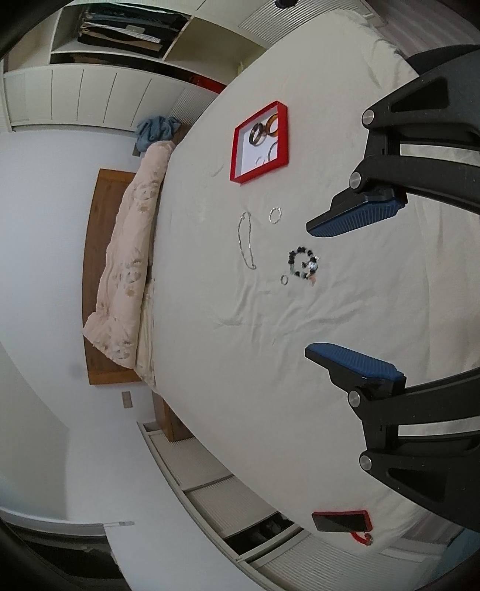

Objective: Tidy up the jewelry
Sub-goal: 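Move both grippers back toward the beaded bracelet and chain necklace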

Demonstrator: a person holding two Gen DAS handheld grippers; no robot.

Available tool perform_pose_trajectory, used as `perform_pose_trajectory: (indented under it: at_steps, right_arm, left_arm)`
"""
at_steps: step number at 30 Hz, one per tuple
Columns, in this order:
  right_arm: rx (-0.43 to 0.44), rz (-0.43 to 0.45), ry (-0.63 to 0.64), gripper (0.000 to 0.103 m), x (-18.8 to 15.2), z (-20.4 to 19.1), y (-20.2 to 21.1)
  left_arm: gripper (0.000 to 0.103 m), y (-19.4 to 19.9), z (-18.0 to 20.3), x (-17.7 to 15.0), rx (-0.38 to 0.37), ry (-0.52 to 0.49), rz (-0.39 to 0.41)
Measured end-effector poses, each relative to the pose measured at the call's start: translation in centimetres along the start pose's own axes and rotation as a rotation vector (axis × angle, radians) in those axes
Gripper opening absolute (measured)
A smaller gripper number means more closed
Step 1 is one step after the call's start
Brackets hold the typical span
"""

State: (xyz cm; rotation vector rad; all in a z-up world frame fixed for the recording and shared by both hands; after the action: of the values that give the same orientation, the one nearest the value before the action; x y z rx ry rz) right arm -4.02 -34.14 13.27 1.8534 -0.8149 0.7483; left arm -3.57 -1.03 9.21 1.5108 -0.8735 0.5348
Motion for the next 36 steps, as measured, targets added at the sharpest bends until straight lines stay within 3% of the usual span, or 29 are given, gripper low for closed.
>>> perform_pose_trajectory:
  at_steps: [8, 24, 36]
  right_arm:
    - [-0.003, -0.042, -0.029, 0.028, -2.4, 0.7, -1.9]
    - [-0.020, -0.181, -0.072, 0.028, -5.0, 2.9, -11.1]
    - [-0.011, -0.239, -0.089, 0.028, -4.3, 3.6, -16.8]
  left_arm:
    - [0.059, -2.1, 1.0, -0.7, -0.022, 0.010, -0.012]
    - [0.059, -9.7, -0.8, -2.7, -0.007, 0.082, -0.087]
    - [0.059, -14.5, -1.2, -1.8, -0.010, 0.104, -0.112]
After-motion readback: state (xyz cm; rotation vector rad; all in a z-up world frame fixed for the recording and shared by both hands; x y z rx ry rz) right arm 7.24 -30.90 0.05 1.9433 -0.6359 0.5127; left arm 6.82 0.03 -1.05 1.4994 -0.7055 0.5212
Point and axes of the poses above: each gripper's, at about its wrist camera, not at the fingertips, and y roughly against the way its jaws point, z to its right, x to its top, the point moved 10 cm from there along -y, roughly the way its jaws point, and after that the axes turned 12 degrees about -y, right-handed, at the moved point
